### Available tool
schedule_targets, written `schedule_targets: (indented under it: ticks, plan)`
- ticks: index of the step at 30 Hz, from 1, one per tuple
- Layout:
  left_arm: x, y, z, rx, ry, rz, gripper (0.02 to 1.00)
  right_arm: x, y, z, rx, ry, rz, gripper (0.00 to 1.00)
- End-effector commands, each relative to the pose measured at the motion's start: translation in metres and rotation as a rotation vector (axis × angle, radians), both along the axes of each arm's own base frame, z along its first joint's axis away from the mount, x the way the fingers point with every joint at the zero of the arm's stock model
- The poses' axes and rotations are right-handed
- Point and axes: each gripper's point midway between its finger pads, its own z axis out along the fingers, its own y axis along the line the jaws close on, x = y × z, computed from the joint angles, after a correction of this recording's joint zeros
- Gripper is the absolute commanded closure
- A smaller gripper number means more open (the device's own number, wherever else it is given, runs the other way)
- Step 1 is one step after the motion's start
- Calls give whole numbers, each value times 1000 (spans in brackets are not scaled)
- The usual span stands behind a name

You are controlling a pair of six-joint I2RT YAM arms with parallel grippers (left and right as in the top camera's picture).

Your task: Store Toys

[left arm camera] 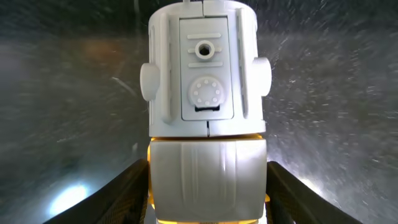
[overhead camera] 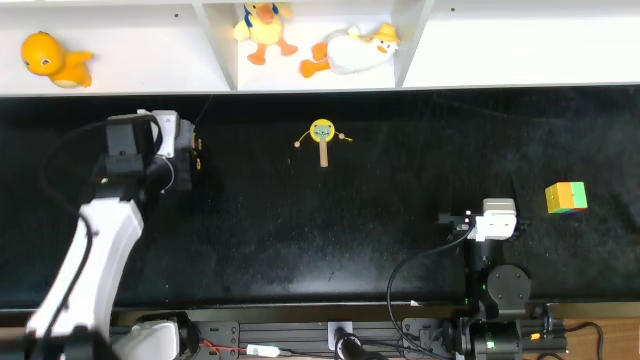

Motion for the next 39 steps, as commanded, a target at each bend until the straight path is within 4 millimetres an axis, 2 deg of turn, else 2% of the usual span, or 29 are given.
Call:
schedule_targets:
  ticks: [1, 7, 12, 18, 25, 31, 32, 33, 34, 35, 39]
  plan:
    - [0, -3, 38, 7, -129, -18, 549, 0, 0, -4, 11, 2, 1, 5]
    - [17, -9, 70, -23, -235, -43, 542, 0, 0, -4, 11, 2, 1, 7]
    - [43, -11, 79, -40, -245, -50, 540, 0, 0, -4, 11, 2, 1, 5]
    - [86, -8, 87, -40, -242, -50, 540, 0, 0, -4, 11, 2, 1, 7]
    - [140, -5, 85, -40, -233, -50, 540, 0, 0, -4, 11, 2, 1, 5]
    - [167, -3, 72, -39, -247, -50, 535, 0, 0, -4, 11, 2, 1, 5]
    - [170, -3, 70, -38, -251, -50, 511, 0, 0, -4, 11, 2, 1, 5]
    - [172, -3, 68, -38, -255, -50, 404, 0, 0, -4, 11, 2, 1, 5]
    - [174, -3, 68, -38, -261, -50, 161, 0, 0, -4, 11, 2, 1, 5]
    - [174, -2, 67, -35, -260, -47, 20, 0, 0, -4, 11, 2, 1, 7]
    - [165, 6, 68, 0, -229, -16, 20, 0, 0, -4, 11, 2, 1, 5]
